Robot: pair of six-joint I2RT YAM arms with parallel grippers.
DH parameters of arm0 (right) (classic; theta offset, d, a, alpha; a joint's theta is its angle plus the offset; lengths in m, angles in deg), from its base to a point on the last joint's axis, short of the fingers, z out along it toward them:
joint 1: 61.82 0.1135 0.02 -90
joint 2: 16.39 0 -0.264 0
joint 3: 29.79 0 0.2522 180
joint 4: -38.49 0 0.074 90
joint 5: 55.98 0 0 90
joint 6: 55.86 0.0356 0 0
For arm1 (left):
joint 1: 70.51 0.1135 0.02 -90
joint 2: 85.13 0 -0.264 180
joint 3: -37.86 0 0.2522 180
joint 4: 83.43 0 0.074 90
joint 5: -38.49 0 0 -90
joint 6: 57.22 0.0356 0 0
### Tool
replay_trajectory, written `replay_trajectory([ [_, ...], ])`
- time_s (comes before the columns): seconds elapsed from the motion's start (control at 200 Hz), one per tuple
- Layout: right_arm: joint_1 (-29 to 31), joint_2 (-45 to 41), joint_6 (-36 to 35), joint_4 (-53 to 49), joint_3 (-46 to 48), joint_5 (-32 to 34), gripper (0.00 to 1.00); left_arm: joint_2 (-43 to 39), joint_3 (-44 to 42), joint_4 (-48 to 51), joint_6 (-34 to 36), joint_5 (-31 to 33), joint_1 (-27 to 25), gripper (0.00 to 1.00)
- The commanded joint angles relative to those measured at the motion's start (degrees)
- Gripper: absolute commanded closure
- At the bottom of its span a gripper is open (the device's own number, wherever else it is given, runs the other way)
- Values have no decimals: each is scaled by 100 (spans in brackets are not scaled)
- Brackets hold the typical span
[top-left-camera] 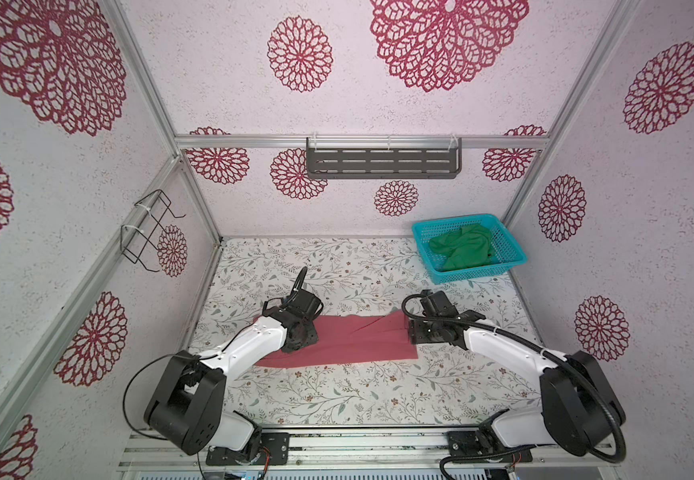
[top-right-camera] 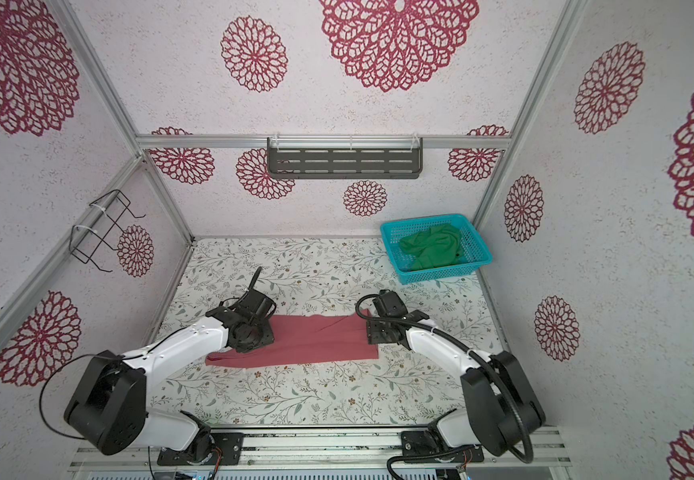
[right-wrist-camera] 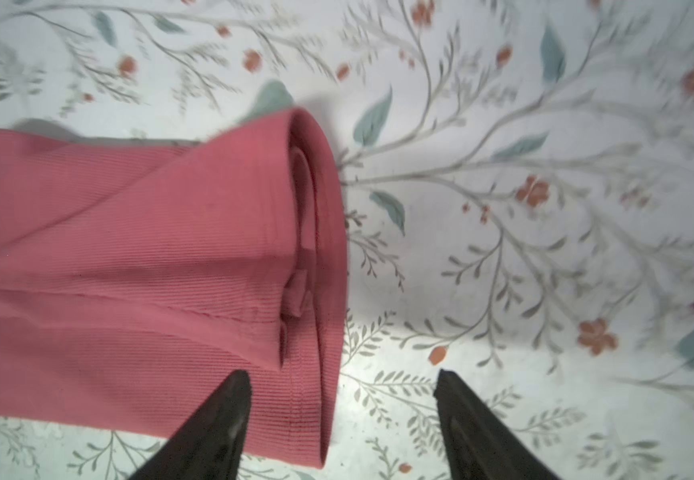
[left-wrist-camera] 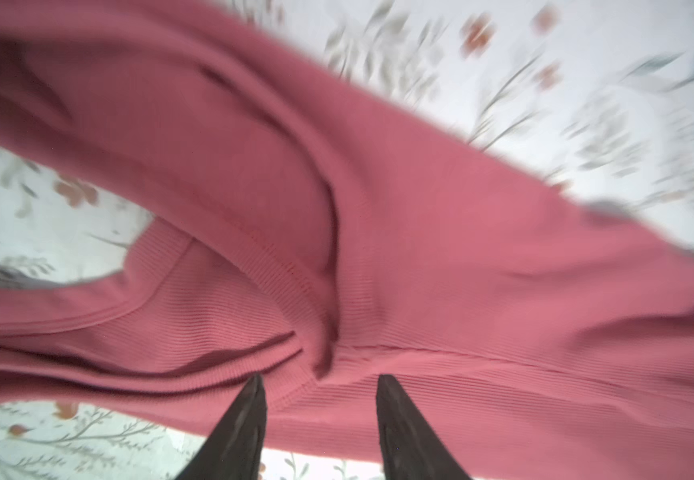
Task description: Fold and stack the tank tops
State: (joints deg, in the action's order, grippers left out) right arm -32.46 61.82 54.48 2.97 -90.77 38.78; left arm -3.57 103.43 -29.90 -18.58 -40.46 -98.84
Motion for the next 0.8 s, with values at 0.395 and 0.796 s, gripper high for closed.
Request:
replay_trajectory([
  [0.395,324,1938,-345,517,-1187,-447,74,997,-874,-1460,-629,-65,368,56],
  [0.796,652,1108,1162,852,712,445,68,3394,1075,-1974,790,-876,873,53],
])
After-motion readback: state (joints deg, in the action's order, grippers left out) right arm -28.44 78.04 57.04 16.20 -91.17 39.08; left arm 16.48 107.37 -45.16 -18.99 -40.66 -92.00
